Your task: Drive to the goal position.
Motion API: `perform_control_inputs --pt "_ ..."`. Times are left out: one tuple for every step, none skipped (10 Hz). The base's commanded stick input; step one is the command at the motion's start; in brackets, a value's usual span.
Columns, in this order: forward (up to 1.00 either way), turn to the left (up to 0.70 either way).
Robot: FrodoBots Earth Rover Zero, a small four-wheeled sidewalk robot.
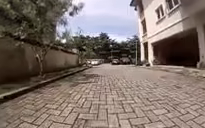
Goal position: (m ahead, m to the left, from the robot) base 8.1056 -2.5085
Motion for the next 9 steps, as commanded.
perform_control_inputs --pt "0.5 -0.5" --pt "0.5 -0.2" --pt "0.5 0.0" --pt "0.5 0.0" --pt "0.5 0.0" --pt "0.5 0.0" --pt "0.5 0.0" --pt "0.5 0.0" --pt "0.5 0.0"
